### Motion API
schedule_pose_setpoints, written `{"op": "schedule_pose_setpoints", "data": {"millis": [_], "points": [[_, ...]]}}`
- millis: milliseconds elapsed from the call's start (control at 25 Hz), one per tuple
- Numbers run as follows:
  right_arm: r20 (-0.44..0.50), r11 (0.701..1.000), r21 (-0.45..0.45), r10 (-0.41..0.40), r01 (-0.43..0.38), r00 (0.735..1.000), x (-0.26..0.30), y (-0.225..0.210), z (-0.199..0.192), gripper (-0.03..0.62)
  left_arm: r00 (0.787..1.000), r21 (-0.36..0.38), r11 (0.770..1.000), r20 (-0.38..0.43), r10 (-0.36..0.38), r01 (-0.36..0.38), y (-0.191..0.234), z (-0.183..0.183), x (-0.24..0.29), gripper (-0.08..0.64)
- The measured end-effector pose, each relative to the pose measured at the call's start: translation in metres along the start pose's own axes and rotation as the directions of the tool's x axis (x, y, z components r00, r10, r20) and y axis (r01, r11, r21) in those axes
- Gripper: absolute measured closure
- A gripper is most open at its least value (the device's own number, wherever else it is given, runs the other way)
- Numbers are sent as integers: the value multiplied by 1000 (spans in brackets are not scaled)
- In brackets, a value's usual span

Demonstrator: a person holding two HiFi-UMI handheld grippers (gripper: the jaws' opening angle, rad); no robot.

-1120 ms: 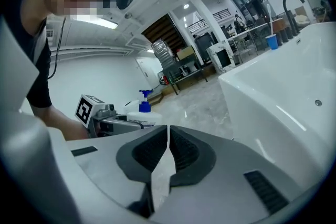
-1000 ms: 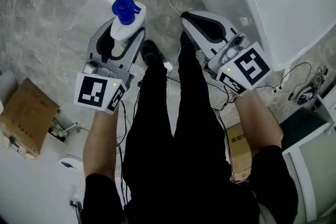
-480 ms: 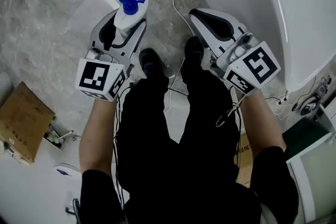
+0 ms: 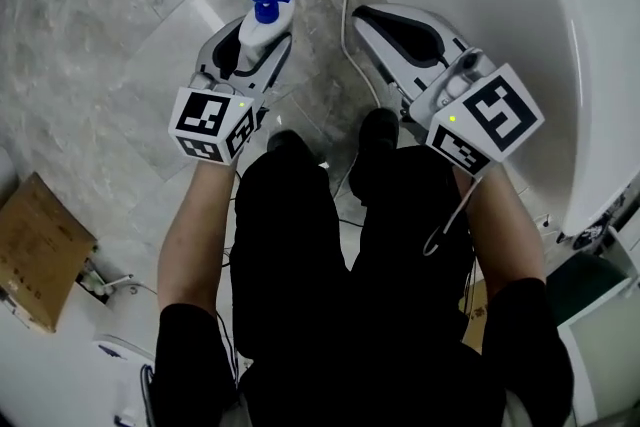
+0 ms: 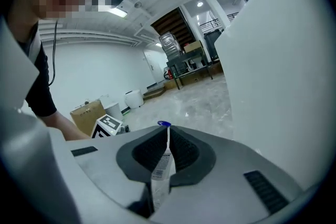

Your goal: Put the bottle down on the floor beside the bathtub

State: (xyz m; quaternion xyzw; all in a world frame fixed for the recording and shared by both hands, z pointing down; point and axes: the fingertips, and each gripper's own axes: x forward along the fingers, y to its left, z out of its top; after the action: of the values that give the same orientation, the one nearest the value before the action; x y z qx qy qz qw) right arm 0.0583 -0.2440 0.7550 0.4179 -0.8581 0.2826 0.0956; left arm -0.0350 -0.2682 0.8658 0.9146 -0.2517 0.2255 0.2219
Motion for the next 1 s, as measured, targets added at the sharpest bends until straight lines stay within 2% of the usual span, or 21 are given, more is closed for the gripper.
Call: {"op": "schedule_pose_setpoints", "data": {"millis": [200, 440, 640, 840, 1000], "points": [[-18, 999, -8, 38, -38, 999, 38, -23, -17, 560, 1000, 33, 999, -18, -13, 13, 33, -36, 40, 301], [-40, 997, -48, 57, -58, 998, 48, -35, -16, 561, 999, 56, 998, -25, -29, 31, 60, -75, 84, 301], [-63, 992, -110, 59, -66, 996, 44, -28, -6, 560, 999, 29, 999, -37, -33, 34, 74, -89, 109, 301], [-85, 984, -161, 59, -72, 995, 55, -25, -17, 561, 995, 83, 993, -70, -77, 83, 73, -99, 124, 301], [-126, 974, -202, 75, -100, 989, 65, -23, -27, 561, 992, 118, 990, -103, -67, 79, 89, -116, 141, 301]]}}
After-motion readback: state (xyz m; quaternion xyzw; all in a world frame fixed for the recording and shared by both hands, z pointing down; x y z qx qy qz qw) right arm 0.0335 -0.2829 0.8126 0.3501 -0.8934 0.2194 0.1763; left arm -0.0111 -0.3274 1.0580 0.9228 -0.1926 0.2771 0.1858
